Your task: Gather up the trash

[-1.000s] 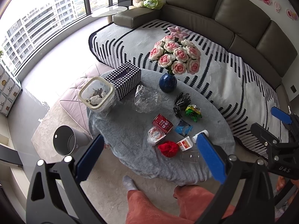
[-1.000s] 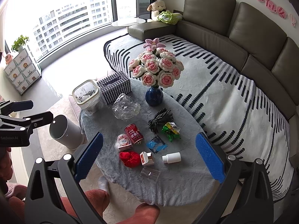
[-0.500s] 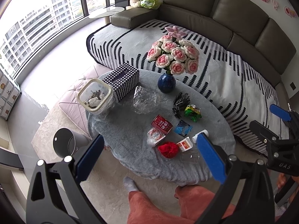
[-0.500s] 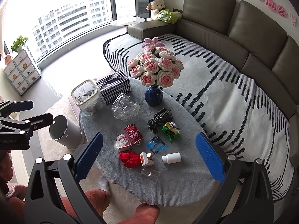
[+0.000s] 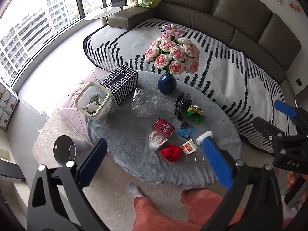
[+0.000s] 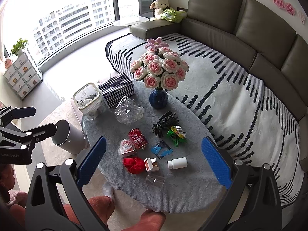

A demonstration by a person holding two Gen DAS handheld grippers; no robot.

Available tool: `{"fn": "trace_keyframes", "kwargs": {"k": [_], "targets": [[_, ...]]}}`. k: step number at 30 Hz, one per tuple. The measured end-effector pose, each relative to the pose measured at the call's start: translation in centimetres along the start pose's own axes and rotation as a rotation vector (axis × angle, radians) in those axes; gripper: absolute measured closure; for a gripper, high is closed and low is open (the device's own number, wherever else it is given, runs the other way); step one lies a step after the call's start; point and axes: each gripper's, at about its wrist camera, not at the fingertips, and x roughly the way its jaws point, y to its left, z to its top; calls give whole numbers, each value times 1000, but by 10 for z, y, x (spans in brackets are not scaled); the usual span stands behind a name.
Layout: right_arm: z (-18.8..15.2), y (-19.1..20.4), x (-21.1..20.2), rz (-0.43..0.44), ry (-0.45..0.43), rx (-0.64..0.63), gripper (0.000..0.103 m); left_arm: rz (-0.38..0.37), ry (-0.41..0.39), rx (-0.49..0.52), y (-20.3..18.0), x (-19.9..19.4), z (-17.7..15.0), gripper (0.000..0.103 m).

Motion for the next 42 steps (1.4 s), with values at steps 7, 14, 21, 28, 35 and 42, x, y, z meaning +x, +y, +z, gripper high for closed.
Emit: {"fn": "trace_keyframes", "kwargs": {"k": [7,14,21,28,35,42], "targets": [[0,-1,4,7,5,3,7,-28,2,19,-3,1,-3,4],[-1,-2,5,13,5,4,7,-37,4,17,-3,1,-4,4],[-4,-2,7,23,6,5,7,-46,4,20,-6,0,-8,4],[-5,-2,6,30,3,6,7,-50,7,20,-6,0,-9,4],[-5,-3,5,35,5,8,7,-50,8,20,-7,0,-10,4],[-4,-4,4,36,6,12,7,-51,8,21,-9,0,-11,4]]}}
